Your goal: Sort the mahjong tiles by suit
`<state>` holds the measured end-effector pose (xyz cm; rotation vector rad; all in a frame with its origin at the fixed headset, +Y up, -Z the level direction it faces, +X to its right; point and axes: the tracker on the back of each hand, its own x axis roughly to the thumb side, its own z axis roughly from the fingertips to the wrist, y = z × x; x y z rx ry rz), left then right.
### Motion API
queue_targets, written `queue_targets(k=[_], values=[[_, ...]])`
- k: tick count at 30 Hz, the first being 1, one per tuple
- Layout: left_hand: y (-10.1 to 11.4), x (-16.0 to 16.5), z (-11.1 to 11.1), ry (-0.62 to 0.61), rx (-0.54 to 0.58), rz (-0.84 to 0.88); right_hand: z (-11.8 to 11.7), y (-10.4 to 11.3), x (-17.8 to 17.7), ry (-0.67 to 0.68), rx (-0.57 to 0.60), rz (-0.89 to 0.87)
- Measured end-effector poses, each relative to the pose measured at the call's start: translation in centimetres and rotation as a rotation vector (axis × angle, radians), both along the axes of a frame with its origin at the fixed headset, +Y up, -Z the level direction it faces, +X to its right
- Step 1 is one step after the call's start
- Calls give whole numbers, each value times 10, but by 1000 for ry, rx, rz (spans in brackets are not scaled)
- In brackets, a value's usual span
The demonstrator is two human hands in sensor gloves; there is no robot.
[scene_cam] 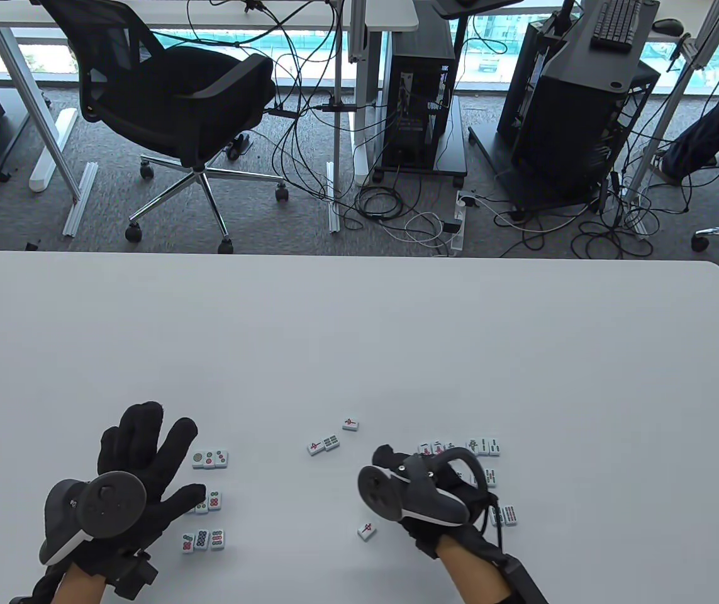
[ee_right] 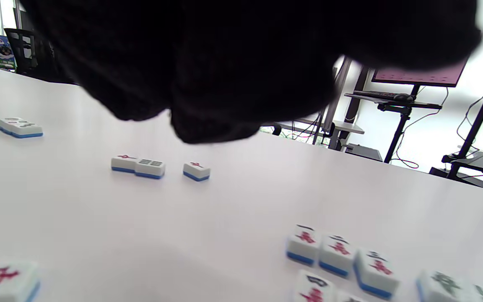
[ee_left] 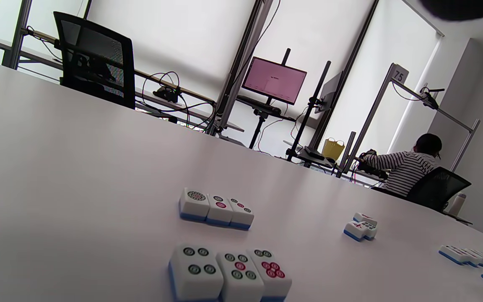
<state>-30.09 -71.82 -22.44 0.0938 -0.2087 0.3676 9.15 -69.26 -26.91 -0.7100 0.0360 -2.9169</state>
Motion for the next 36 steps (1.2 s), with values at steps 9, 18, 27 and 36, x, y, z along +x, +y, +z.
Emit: queue_targets(k=[9, 18, 27, 36], values=[[-2, 0, -1, 10, -18, -23, 6, -36, 87, -150, -120, 96], [-7, 0, -3, 19, -45, -38, 15, -62, 94, -135, -110, 163], [-6, 0, -3, 23, -52, -35, 15, -70, 92, -151, -106, 212], [-6, 0, -4, 21, -49, -32, 13, -53, 85, -182, -144, 205]])
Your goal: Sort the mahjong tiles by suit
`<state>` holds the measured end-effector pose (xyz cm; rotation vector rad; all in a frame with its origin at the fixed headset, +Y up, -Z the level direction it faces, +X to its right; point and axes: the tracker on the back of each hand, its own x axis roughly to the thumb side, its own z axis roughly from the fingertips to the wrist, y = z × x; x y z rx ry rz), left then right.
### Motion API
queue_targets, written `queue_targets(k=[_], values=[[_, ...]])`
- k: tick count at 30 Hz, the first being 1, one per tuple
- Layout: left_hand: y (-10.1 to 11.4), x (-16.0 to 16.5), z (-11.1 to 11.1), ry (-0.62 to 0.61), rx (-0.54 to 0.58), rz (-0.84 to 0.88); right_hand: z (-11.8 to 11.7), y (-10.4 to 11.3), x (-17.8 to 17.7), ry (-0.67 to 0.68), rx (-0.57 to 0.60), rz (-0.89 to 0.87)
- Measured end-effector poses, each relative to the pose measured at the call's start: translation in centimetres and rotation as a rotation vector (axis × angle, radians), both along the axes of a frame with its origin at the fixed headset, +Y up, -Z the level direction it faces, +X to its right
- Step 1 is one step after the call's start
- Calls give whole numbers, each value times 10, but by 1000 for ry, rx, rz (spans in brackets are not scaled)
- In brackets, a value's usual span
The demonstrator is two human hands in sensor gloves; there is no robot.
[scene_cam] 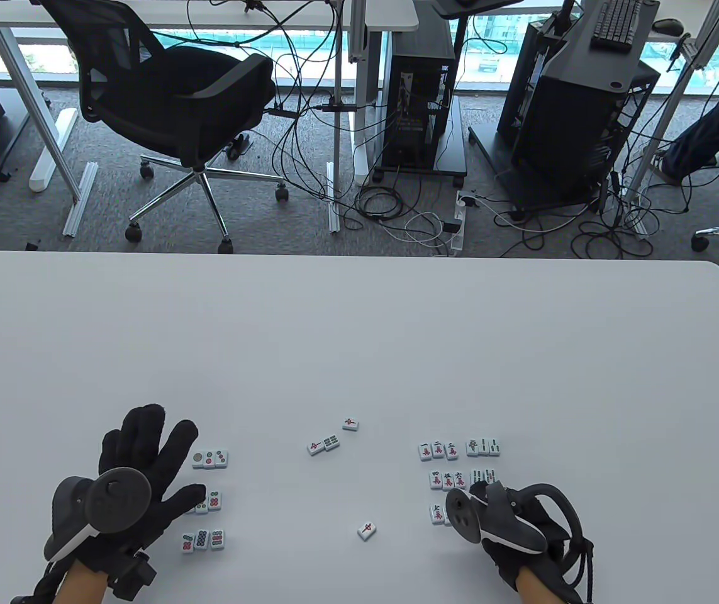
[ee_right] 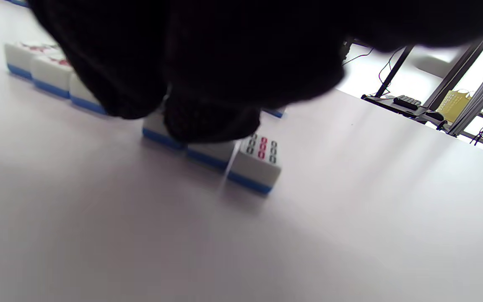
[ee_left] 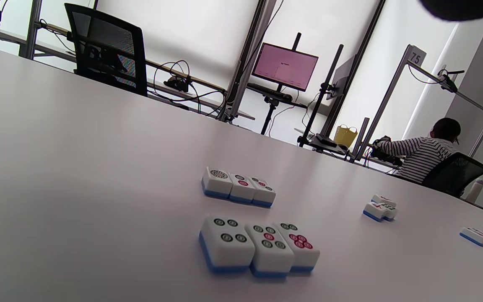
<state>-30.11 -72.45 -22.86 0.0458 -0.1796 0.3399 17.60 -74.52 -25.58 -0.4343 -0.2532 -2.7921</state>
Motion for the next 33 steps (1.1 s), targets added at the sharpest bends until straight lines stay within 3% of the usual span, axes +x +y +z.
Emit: queue_targets(k=[4, 9, 14, 19, 26, 33], values=[[1, 0, 0, 0, 4, 7, -8, 22, -21, 17, 40, -129], [2, 0, 0, -5, 13, 12, -26, 33, -64, 41, 86, -230], [3, -1, 1, -12, 24, 22, -46, 28, -117, 58, 86, -256], [4, -1, 2, -20, 38, 37, -74, 12, -165, -22, 88, -255], [7, -3, 4, -25, 57, 62, -100, -6, -194, -181, 94, -178], [8, -4, 4, -26, 64, 78, -100, -12, -193, -166, 72, -81]])
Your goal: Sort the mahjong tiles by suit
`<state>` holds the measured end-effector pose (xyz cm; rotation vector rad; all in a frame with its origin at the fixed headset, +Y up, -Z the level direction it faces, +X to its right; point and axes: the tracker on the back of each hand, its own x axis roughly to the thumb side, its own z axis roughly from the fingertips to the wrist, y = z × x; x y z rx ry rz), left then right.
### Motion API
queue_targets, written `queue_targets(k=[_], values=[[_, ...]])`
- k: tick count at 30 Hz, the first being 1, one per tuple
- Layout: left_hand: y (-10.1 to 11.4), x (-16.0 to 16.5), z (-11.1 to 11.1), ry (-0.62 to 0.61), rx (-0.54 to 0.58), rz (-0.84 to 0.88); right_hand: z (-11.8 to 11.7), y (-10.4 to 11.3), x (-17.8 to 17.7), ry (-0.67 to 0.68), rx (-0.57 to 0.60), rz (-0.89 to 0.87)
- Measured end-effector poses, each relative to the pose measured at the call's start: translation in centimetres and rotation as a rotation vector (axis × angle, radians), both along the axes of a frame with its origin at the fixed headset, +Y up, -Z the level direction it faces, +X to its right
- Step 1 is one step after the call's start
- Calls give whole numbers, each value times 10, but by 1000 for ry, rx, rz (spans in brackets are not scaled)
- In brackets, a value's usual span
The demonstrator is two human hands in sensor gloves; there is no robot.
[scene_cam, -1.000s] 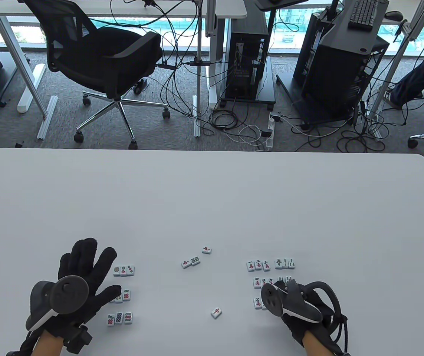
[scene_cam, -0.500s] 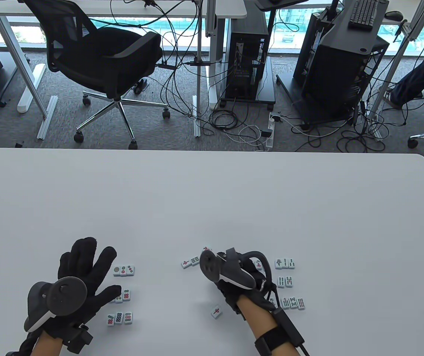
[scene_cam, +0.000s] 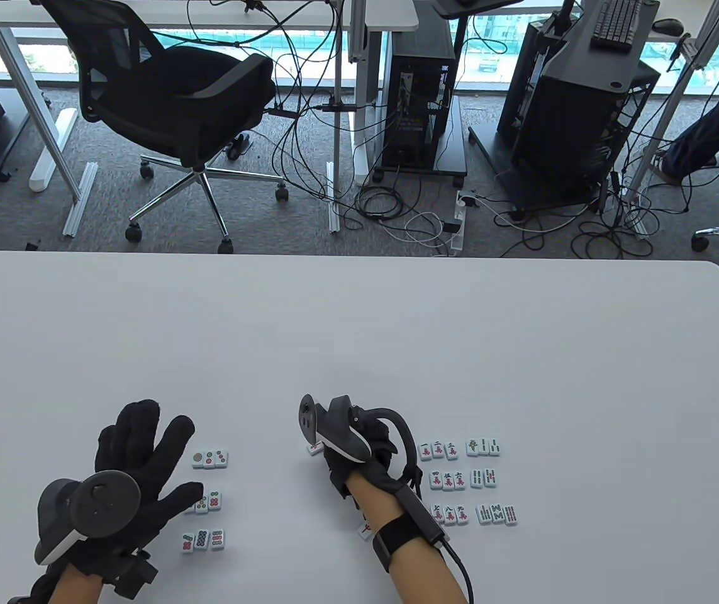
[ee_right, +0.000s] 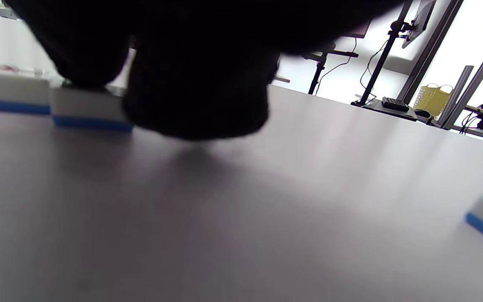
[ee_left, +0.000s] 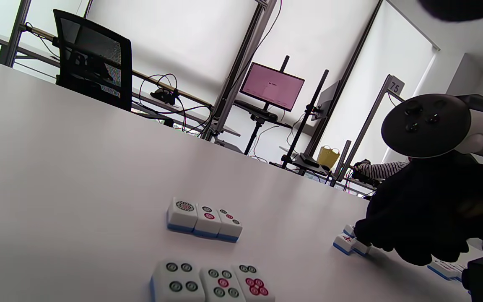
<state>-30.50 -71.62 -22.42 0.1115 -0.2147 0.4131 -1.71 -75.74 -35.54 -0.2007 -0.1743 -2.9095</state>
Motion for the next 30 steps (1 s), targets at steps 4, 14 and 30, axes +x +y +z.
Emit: queue_targets(k=[4, 14, 30], values=[[0, 0, 0, -2, 0, -3, 5, 4, 9, 14, -35, 36], [1, 1, 1, -4, -4, -17, 9, -6, 5, 34, -156, -18], [1, 4, 0, -1, -14, -33, 23, 58, 107, 166, 2, -141]])
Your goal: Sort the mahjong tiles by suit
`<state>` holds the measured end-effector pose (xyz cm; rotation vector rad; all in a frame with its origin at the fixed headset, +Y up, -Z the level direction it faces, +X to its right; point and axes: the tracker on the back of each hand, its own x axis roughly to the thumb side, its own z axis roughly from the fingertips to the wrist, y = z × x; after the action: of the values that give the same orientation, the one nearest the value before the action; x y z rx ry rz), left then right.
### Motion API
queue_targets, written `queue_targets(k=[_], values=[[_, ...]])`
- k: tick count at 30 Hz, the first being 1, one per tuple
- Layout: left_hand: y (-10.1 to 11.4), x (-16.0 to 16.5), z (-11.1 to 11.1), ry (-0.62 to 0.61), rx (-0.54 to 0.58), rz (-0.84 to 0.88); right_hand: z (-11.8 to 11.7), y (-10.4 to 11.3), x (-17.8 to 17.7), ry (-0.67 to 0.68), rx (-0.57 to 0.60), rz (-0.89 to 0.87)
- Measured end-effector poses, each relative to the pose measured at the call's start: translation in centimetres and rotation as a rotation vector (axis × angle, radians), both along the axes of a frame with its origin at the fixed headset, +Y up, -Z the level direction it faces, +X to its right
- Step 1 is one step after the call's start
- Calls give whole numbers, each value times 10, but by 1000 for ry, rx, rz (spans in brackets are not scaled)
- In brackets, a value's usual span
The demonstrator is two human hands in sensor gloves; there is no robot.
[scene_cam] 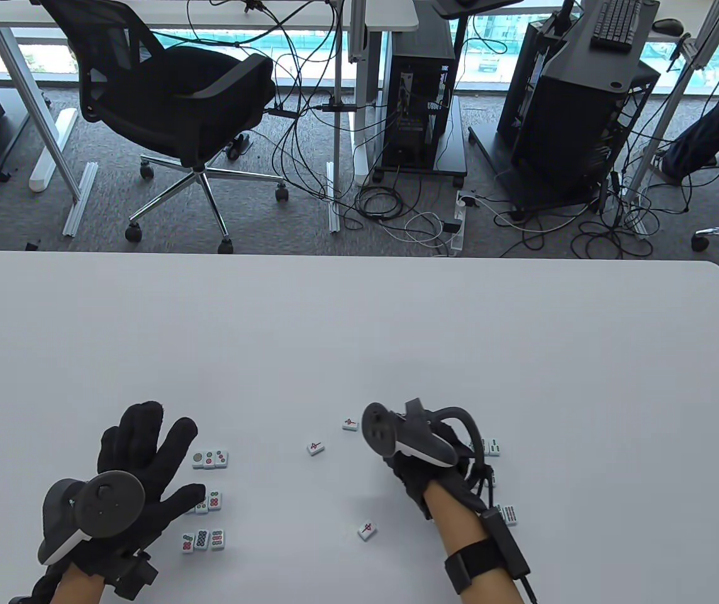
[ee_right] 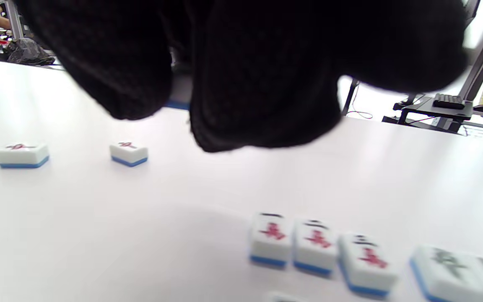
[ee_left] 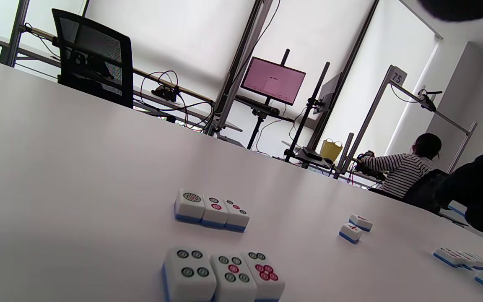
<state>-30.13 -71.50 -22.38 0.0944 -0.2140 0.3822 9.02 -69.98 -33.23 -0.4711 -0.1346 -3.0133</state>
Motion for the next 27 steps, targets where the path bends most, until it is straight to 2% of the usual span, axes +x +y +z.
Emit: queue_targets(k=[5, 10, 13, 19, 27], values=[[-1, 1, 0, 5, -8, -14, 8, 12, 67, -27, 43, 67], [-3, 1, -1, 14, -22, -29, 21, -9, 117, -118, -15, 105], [-4, 2, -2, 16, -29, -39, 24, -25, 128, -146, -77, 102], [-6, 3, -3, 22, -42, -53, 21, -48, 133, -153, -119, 111], [-5, 2, -3, 29, -49, -51, 12, -58, 129, -183, -165, 116]])
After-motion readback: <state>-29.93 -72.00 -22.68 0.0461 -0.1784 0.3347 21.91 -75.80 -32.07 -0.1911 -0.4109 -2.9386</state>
